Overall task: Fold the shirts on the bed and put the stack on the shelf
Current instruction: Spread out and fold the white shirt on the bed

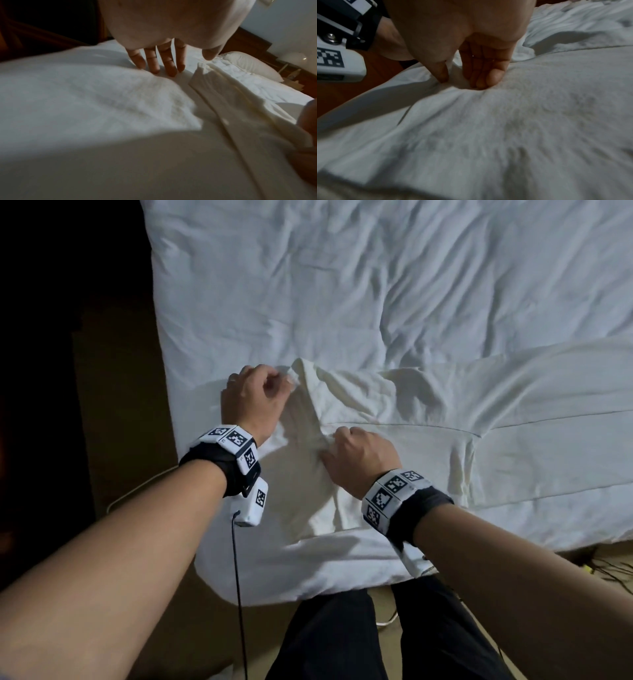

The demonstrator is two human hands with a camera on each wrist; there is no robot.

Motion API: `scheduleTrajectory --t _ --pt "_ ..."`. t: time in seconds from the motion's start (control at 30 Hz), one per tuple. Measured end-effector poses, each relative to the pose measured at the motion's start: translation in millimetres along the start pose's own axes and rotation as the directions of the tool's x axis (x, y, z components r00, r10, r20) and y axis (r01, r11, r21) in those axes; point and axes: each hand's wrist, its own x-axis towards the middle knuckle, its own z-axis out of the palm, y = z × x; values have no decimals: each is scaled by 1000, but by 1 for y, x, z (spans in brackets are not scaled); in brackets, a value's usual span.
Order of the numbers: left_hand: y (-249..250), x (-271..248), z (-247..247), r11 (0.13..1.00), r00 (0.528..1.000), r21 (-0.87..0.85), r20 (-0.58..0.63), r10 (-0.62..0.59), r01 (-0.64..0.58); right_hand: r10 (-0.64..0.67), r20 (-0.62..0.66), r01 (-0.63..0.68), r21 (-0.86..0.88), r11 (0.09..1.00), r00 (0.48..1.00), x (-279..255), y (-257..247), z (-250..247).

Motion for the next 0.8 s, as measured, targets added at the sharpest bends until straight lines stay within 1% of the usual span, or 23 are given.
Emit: scheduleTrajectory --t 0.1,0.17,0.23,0.3,0.37,0.4,0.43,0.47,0.5,0.53,0.57,0.6,0.67,0.7,0.73,0.77,0.8 --pt "13 9 9 999 997 34 83 -11 8 44 30 -45 46 998 999 8 0 -4" --pt "17 12 13 998 991 63 136 -14 6 35 25 -36 63 997 999 11 4 -6" --pt "17 14 12 998 992 55 123 10 -17 -37 -2 37 67 997 999 9 8 -7" --pt "13 15 8 1000 1000 31 25 0 -1 -146 -18 147 80 986 989 3 13 -8" --pt "10 14 6 998 998 53 -58 -18 21 -259 41 256 72 964 965 -2 20 -4" --pt "9 13 7 996 998 90 -57 -6 11 -299 87 294 60 954 950 -4 24 -3" --pt "9 12 8 992 999 123 -30 12 -8 -326 131 321 60 945 936 -5 28 -2" --pt "8 11 9 990 1000 142 4 23 -23 -347 159 337 84 938 924 -5 32 -3" --pt "7 11 10 990 999 141 29 24 -28 -367 164 346 143 927 916 -4 35 -6" --pt "6 11 10 993 999 118 37 17 -21 -386 143 352 217 911 911 -3 37 -10" --pt "5 11 9 997 999 73 32 0 -3 -395 89 359 272 893 915 -1 39 -16" --pt "4 11 8 1000 999 11 24 -26 26 -382 3 366 285 886 924 4 43 -22" --pt "4 11 5 990 995 -105 32 -94 97 -302 -214 349 238 906 929 20 56 -36" --pt "6 11 4 984 992 -125 50 -119 125 -244 -292 308 198 931 925 30 66 -43" --pt "9 12 4 984 989 -109 69 -134 141 -191 -326 251 155 955 926 40 77 -51" --pt "12 12 4 987 986 -67 85 -142 148 -141 -307 181 108 977 941 49 87 -58" --pt "15 13 5 989 984 -12 99 -146 148 -96 -253 113 53 992 963 57 97 -63"
